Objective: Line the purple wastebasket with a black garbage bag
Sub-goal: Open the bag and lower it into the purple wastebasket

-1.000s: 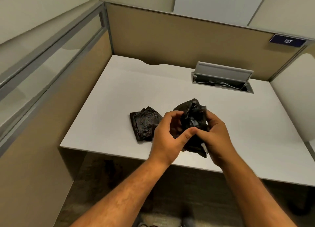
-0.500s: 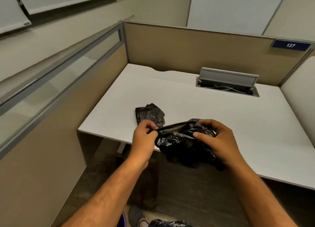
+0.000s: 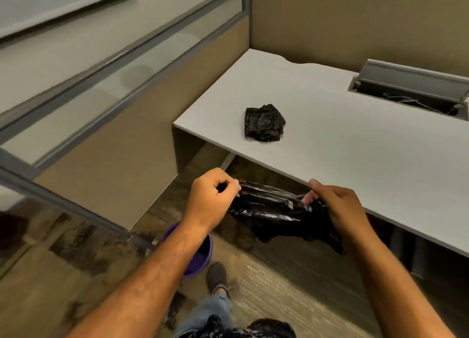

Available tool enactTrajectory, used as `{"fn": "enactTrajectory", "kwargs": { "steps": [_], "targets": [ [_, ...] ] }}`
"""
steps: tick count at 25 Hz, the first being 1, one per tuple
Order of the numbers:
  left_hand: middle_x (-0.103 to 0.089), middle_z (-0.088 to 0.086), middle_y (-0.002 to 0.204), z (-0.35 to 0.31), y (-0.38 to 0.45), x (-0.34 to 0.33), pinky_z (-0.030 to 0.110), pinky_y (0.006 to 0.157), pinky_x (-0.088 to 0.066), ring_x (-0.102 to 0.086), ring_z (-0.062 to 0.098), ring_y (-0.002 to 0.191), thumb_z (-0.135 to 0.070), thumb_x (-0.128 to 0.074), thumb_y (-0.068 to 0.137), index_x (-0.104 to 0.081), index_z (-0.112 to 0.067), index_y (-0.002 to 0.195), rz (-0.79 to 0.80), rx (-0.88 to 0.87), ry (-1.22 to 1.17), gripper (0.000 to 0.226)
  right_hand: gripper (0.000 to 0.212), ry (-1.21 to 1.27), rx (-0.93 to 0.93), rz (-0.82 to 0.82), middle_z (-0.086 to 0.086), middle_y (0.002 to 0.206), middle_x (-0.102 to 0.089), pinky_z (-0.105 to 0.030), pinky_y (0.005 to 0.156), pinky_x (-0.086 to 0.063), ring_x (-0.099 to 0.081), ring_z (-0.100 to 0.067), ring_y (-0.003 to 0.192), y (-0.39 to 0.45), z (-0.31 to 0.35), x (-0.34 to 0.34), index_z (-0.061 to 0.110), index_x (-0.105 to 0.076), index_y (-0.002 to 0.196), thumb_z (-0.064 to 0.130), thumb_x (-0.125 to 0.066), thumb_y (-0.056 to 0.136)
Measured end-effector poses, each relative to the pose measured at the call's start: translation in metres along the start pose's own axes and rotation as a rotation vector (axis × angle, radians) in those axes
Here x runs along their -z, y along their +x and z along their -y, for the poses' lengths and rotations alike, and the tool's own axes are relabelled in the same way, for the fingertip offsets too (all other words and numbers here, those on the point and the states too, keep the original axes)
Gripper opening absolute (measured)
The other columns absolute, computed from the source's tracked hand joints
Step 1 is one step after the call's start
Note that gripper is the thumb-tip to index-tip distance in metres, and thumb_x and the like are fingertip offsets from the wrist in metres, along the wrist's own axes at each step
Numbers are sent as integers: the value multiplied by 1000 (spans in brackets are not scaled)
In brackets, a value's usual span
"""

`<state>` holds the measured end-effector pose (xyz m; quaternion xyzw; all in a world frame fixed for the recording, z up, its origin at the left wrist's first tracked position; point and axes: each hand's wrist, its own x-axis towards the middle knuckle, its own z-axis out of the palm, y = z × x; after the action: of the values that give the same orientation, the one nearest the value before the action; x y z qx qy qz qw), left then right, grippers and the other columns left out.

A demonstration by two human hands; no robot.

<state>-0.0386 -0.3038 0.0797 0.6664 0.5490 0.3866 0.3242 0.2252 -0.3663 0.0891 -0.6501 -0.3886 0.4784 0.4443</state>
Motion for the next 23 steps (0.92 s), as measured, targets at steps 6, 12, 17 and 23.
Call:
{"fn": "enactTrajectory", "kwargs": {
  "steps": [6,12,17,23],
  "targets": [
    [-62,-17,99,32,-61,29,26,77,-54,-63,4,87,-37,-90,74,-72,-27,92,36,-111,422,27,22,-348,201,141,7,92,-72,-46,77,-63,-73,-17,89,-15,-54,-49,35,-84,90,14,-86,83],
    [-41,-13,145,71,-73,77,29,96,-53,-59,13,118,6,-72,78,-53,-25,144,76,-43,586,75,67,-910,189,325,11,107,-42,-33,71,-57,-57,-10,87,-10,-84,-96,35,-63,141,13,-82,81],
    [-28,-9,159,136,-62,135,40,106,-52,-48,19,137,13,-64,76,-32,-24,160,123,57,613,97,66,-963,55,463,6,113,-50,-37,84,-58,-63,-18,101,-4,-99,-153,38,-59,124,45,-90,66],
    [-34,-14,158,244,-54,193,19,109,-44,-51,-1,124,7,-71,81,-37,-28,158,223,183,368,92,18,60,-395,20,-6,93,-84,-33,81,-54,-75,-24,90,-18,-131,-265,10,-86,94,27,-81,90]
  ]
}}
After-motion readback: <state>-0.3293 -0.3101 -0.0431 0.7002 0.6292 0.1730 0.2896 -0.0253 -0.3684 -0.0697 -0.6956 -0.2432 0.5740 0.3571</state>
